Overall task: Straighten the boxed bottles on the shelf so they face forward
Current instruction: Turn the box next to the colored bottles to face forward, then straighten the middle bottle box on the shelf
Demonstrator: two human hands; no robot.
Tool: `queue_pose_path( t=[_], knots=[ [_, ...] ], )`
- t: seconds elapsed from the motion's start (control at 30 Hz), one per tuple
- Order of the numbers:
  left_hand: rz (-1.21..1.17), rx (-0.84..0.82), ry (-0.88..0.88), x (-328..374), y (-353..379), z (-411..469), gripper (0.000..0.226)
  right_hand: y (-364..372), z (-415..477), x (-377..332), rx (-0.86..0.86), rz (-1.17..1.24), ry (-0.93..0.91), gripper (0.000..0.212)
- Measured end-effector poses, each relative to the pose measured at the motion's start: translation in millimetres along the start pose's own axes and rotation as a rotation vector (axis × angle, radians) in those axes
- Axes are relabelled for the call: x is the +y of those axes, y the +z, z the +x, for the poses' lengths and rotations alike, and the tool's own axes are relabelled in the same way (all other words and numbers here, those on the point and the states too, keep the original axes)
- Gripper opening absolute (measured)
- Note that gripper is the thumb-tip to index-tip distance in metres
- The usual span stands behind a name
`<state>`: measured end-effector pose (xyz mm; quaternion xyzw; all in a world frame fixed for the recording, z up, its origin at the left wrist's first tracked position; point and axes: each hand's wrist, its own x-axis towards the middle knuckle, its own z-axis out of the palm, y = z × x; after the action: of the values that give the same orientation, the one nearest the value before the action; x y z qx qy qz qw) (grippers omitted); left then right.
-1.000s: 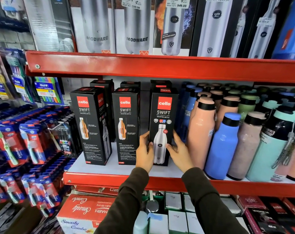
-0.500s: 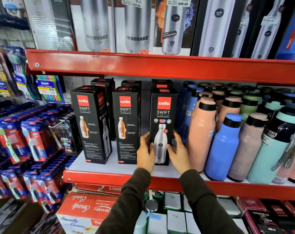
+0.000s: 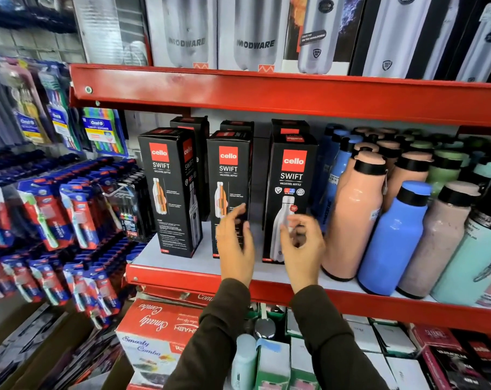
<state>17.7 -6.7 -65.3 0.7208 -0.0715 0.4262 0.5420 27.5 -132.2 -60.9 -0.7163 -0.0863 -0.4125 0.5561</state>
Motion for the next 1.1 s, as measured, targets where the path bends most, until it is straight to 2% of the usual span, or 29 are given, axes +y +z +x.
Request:
queue_pose_path(
  t=[0.13, 0.23, 0.4, 0.6, 0.67, 0.73, 0.83, 0.97, 1.1],
  knots=[
    [0.096, 0.116, -0.05, -14, -18, 14, 0.045, 28, -13, -20, -0.184, 0.037, 0.06, 0.024],
    [0.066, 0.048, -0.144, -30, -30, 23, 0.049, 46, -18, -24, -0.299, 0.066, 0.179, 0.036],
    [0.033, -0.079, -0.301, -57, -44, 33, 0.042, 71, -20, -16, -0.389, -0.037, 0.267, 0.044],
    [-0.039, -0.145, -0.323, -69, -56, 41, 0.035, 83, -29, -15, -0.35, -0.106, 0.302, 0.044],
    [-0.056, -0.134, -0.331, -70, -57, 40, 0.034, 85, -31, -17, -0.328, -0.085, 0.316, 0.046],
    [-0.174, -0.098, -0.391, -70, -58, 38, 0.037, 87, -32, -19, -0.318, -0.072, 0.307, 0.05],
    [-0.327, -0.055, -0.441, -68, -61, 37, 0.033, 87, -30, -23, -0.311, -0.087, 0.268, 0.061],
    [-0.376, -0.048, -0.407, -57, -67, 40, 0.037, 89, -26, -30, -0.292, -0.082, 0.274, 0.077],
    [-0.399, -0.038, -0.381, -50, -69, 38, 0.041, 93, -24, -34, -0.23, -0.125, 0.275, 0.101]
  ],
)
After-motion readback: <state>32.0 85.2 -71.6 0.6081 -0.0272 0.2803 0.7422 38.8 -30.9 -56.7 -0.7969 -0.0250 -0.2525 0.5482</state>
